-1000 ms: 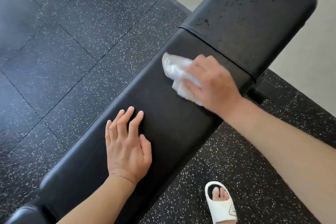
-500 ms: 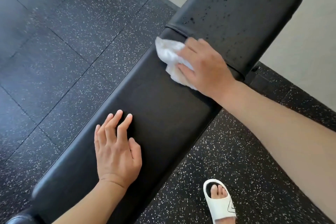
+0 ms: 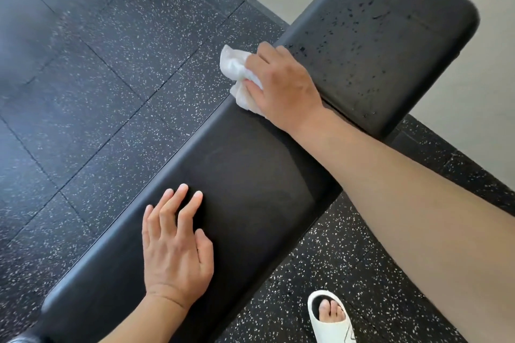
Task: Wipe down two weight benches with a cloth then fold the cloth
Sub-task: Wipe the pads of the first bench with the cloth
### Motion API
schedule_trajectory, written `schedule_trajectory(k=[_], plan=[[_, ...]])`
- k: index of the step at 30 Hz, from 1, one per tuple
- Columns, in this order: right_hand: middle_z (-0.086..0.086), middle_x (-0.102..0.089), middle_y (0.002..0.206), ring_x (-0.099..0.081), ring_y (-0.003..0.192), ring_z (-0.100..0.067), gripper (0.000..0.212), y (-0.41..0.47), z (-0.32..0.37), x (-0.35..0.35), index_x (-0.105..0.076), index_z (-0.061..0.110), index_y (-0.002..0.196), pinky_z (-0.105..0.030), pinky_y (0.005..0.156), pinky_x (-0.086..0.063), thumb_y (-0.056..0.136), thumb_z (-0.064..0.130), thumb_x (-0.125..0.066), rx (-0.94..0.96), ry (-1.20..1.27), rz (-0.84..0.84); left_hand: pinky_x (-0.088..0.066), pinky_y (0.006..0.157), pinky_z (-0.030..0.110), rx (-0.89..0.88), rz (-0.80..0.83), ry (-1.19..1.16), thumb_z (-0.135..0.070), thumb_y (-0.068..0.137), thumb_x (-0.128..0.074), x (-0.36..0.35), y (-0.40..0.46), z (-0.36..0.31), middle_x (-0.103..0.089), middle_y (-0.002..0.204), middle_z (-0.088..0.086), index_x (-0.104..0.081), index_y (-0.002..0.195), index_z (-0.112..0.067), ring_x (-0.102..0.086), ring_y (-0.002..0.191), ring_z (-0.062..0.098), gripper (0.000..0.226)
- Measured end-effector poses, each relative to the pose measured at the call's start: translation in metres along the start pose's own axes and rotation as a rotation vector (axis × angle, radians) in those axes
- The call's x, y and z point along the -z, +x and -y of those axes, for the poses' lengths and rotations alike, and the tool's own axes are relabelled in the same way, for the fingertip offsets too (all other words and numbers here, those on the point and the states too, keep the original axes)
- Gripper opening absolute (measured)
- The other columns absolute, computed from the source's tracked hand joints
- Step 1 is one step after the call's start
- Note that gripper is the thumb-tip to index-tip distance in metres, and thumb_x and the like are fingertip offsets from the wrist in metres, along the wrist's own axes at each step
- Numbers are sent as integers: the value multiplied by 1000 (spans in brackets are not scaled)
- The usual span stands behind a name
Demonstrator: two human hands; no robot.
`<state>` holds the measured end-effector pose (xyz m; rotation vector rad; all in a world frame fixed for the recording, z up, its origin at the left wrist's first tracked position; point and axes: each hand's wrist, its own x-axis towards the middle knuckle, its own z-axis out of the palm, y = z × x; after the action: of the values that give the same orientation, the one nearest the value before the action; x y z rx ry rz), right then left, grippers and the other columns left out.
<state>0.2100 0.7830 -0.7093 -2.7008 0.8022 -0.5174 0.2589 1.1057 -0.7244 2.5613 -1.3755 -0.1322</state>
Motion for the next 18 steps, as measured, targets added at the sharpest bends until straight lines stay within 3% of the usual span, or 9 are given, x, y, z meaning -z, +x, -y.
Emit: schedule_trajectory(k=[3, 7, 10, 16, 18], plan=[[-11, -60, 116, -54, 100, -31, 29, -10, 10, -3, -64, 7, 112, -36, 85, -43, 100, 30, -51, -78, -8, -32, -19, 128, 59, 1, 5, -4, -25, 87, -42, 1, 0, 1, -44, 158, 9, -51, 146, -18, -36, 150, 38, 59], [-13, -61, 101, -53, 86, -32, 19, -75, 38, 5, -66, 5, 97, -42, 74, -48, 95, 24, -63, -91, 25, -73, -20, 127, 60, -1, -1, -26, -25, 88, -42, 2, -2, 1, -44, 157, 8, -51, 145, -19, -37, 151, 38, 59], [-11, -60, 97, -51, 81, -30, 16, -131, 63, 11, -70, 8, 104, -45, 70, -49, 94, 22, -67, -69, 58, -27, -21, 126, 61, -6, -3, -43, -24, 88, -43, 3, -2, 1, -46, 156, 9, -52, 145, -17, -37, 150, 37, 58], [-11, -63, 94, -53, 77, -31, 20, -151, 59, 21, -74, 8, 108, -44, 66, -50, 97, 21, -64, 165, 21, 74, -20, 127, 60, -4, -11, -73, -23, 88, -46, 3, -2, 3, -46, 156, 9, -55, 145, -16, -37, 151, 37, 59], [-14, -63, 100, -56, 84, -35, 22, -126, 47, 22, -71, 5, 106, -48, 69, -51, 96, 23, -64, -15, -50, 3, -18, 128, 58, 0, -2, -73, -20, 88, -48, 3, -2, 2, -47, 156, 9, -56, 145, -15, -37, 151, 37, 58]])
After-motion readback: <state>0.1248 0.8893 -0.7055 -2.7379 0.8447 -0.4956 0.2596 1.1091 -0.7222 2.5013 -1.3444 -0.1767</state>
